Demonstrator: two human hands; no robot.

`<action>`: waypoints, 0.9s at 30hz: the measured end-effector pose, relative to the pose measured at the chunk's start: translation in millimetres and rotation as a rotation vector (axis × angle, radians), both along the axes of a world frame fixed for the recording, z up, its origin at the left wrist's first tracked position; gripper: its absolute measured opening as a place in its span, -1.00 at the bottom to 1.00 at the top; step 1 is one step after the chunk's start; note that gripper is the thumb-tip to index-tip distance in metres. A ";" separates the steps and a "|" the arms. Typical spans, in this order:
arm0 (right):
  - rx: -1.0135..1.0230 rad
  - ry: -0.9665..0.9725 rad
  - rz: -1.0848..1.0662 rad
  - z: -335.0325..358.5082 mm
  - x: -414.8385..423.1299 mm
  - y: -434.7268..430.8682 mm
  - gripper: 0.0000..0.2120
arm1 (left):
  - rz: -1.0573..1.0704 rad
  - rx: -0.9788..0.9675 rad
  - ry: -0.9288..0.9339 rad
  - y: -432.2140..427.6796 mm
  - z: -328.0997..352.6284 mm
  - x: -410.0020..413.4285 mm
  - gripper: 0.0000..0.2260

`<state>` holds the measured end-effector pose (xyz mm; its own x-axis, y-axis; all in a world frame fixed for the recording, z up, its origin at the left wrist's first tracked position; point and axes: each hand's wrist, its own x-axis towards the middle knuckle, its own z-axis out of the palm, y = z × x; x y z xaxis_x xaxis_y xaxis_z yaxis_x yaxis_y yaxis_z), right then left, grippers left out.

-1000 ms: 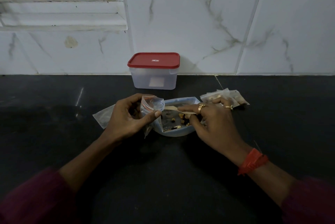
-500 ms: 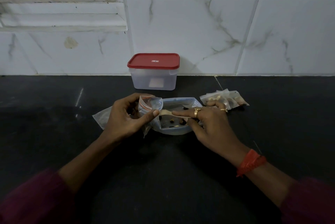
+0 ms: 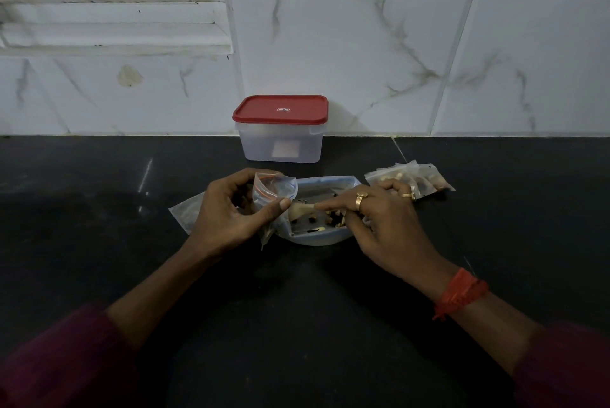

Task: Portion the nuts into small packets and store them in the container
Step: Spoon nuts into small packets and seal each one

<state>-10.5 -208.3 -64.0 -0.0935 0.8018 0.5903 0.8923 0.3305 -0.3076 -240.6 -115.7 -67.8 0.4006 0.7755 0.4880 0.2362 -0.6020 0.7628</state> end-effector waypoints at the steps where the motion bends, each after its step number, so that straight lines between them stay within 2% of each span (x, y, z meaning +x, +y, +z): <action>1: -0.013 -0.001 0.011 -0.4 0.4 0.2 -0.57 | 0.001 0.000 0.001 0.6 -0.5 -0.1 -0.55; 4: -0.024 0.018 -0.022 -0.3 2.3 0.8 -0.57 | 0.001 -0.002 0.003 1.2 -1.2 -0.1 -0.56; 9: -0.049 0.213 0.019 2.4 -0.5 -0.7 -0.62 | 0.006 -0.005 -0.007 1.5 -0.7 0.0 -0.58; 16: -0.091 0.151 0.014 -7.8 0.6 4.4 -0.75 | -0.003 -0.008 -0.017 1.5 -0.5 0.1 -0.63; 19: -0.100 0.292 0.043 -9.5 1.0 6.8 -0.81 | 0.010 0.006 -0.029 3.0 -0.1 -1.5 -0.63; 22: -0.161 0.407 0.090 -9.1 -2.9 8.2 -0.77 | 0.017 0.008 -0.050 4.1 1.1 -3.1 -0.62; 27: -0.182 0.253 0.050 -7.7 -5.0 9.8 -0.81 | 0.006 0.004 -0.071 5.1 0.9 -3.3 -0.60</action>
